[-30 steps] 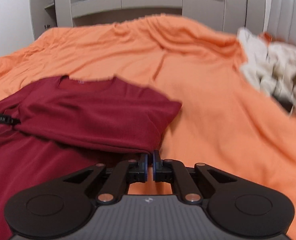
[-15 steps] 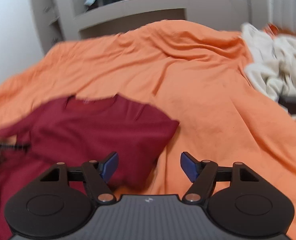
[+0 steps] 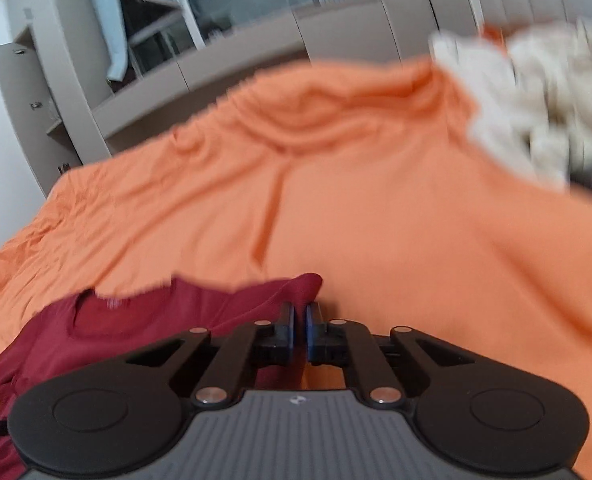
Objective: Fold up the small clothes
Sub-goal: 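Move the left tool to the other sleeve cuff, then grasp the sleeve cuff with the left tool and lift it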
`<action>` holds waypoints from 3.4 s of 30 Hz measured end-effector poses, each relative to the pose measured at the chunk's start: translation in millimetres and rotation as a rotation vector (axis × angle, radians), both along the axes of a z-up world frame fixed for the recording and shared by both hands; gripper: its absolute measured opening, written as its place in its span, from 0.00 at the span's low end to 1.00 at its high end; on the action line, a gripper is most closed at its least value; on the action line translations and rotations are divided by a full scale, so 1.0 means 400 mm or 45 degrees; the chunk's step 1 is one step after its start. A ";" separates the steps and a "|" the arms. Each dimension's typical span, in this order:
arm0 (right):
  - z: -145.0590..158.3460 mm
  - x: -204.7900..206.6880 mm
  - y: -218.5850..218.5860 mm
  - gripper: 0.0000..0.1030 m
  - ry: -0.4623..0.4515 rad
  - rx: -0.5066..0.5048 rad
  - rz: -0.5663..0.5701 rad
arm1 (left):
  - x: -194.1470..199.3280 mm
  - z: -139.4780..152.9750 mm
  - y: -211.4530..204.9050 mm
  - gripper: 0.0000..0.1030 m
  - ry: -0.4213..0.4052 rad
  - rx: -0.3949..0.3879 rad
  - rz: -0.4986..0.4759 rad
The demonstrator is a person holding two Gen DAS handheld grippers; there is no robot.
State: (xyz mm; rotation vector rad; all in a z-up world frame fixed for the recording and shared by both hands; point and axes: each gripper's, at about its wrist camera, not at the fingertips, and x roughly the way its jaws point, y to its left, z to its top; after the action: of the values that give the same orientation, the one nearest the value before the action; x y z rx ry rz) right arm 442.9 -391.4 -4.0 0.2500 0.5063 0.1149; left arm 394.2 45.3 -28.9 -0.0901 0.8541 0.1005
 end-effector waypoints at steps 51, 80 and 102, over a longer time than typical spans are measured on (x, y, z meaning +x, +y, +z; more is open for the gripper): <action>0.069 -0.232 0.160 1.00 0.007 -0.093 -0.017 | -0.298 0.127 0.787 0.98 -0.458 -0.495 1.025; 0.051 -0.230 0.179 1.00 0.033 -0.034 0.012 | -0.163 0.339 0.487 0.04 -0.876 -0.149 0.553; 0.055 -0.237 0.150 1.00 0.036 0.019 0.000 | -0.016 0.157 -0.238 0.04 -0.607 -0.006 -0.367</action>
State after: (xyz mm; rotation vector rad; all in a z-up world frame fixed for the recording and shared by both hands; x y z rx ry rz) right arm 348.2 -331.3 18.0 0.2666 0.5334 0.1155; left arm 387.8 -49.8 33.8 0.0068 0.3842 -0.1885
